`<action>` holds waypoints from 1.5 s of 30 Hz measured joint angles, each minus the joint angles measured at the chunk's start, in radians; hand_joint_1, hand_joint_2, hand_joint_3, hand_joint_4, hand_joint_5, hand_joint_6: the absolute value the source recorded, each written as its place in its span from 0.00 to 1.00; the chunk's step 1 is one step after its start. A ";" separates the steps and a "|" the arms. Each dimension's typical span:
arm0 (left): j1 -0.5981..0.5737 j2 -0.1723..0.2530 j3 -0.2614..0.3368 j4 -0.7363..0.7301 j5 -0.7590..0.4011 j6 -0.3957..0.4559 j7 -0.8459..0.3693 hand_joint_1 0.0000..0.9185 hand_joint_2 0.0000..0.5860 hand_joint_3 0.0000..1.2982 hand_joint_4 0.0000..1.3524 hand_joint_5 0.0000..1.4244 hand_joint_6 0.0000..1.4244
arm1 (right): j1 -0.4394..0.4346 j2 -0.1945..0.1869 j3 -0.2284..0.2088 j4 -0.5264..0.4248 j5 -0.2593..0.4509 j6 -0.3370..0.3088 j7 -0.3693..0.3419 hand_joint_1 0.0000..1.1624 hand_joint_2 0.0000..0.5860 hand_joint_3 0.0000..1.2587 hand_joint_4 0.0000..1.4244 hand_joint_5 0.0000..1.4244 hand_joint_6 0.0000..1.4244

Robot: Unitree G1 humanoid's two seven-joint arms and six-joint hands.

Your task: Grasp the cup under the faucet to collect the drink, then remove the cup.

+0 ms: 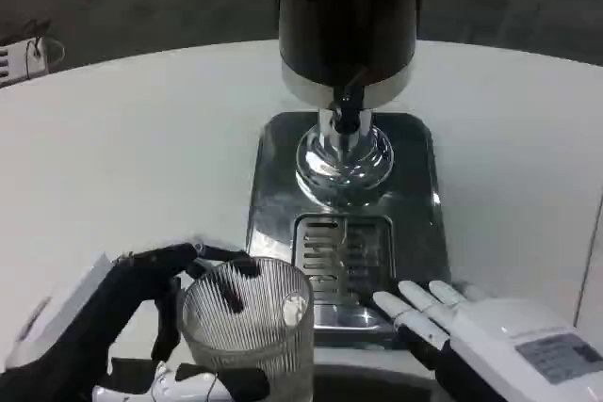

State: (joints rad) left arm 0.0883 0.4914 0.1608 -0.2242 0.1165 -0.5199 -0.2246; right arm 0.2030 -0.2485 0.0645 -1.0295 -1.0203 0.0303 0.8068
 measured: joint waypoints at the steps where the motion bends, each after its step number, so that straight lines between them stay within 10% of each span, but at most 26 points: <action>1: -0.001 0.000 0.000 0.001 0.000 0.000 0.000 0.55 0.00 0.76 0.80 0.87 0.76 | -0.001 0.000 0.000 0.000 0.000 0.002 0.000 0.47 0.76 0.05 0.00 0.00 0.00; 29: -0.020 -0.003 0.000 0.019 0.000 0.000 0.000 0.55 0.00 0.76 0.80 0.87 0.76 | -0.009 0.000 0.000 0.000 0.000 0.015 0.012 0.45 0.77 0.06 0.00 0.00 0.00; 45: -0.173 -0.072 -0.022 0.151 0.102 0.001 0.051 0.55 0.00 0.76 0.80 0.87 0.76 | -0.015 0.005 -0.004 0.000 -0.011 0.027 0.012 0.44 0.76 0.06 0.00 0.00 0.00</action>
State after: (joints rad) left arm -0.0845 0.4197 0.1384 -0.0732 0.2189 -0.5186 -0.1733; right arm 0.1880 -0.2440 0.0601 -1.0292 -1.0312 0.0573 0.8192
